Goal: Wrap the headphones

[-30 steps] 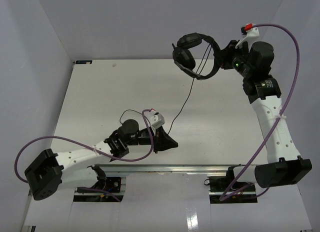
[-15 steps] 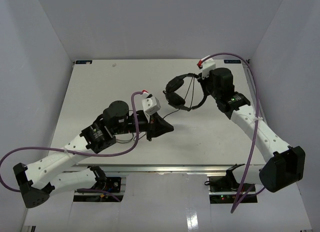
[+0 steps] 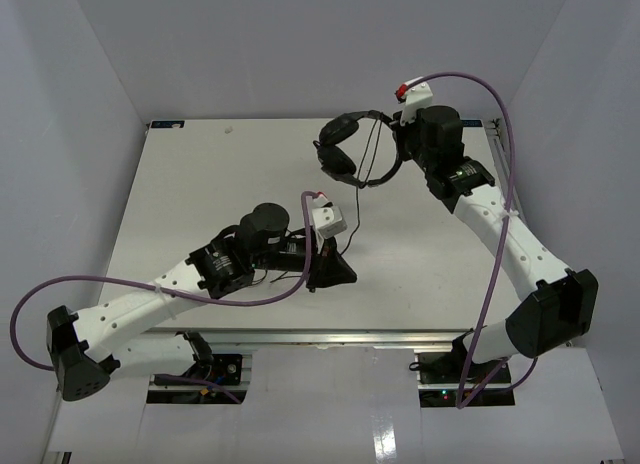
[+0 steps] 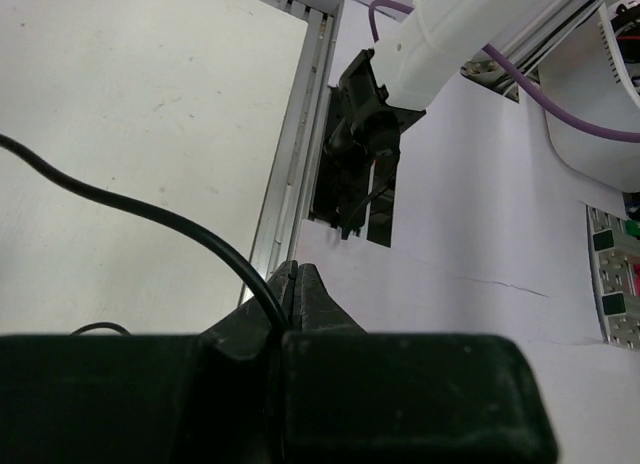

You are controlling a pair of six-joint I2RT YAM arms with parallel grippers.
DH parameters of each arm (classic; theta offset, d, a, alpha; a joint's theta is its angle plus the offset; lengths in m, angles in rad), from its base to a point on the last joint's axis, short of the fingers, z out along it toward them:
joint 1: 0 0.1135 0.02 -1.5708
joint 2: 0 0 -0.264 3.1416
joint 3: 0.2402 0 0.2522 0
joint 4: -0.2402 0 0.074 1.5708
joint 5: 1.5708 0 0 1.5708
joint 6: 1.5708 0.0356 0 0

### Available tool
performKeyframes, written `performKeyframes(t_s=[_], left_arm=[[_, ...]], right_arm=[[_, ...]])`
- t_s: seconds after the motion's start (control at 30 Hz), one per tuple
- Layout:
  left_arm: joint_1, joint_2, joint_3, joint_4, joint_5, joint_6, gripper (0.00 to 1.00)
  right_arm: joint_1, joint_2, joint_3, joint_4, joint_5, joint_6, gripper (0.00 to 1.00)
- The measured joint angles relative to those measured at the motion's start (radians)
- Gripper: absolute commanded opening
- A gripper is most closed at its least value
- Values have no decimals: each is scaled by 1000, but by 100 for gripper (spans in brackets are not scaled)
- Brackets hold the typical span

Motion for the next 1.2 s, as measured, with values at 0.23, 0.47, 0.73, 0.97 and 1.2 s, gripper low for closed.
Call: performKeyframes(t_s=[0.23,0.47,0.73,0.97,1.2], left_arm=[[-15,73,117,-88,-32,39,9],[-14,86,334,-255,-194,144,8],[-14,91,400,-386,-412,251,9],[-14,257,486,-372,-343,281,8],[-9,397,628,-382,-325,320,6]], right_arm=[[31,37,-112,52,15,-35,8],[46,-30,-296,45,-83,-149,8],[47,-263,-395,-9,-320,-364,8],[126,-268,-388,-18,-298,-362,8],[190,-200,-387,-39,-216,-314,8]])
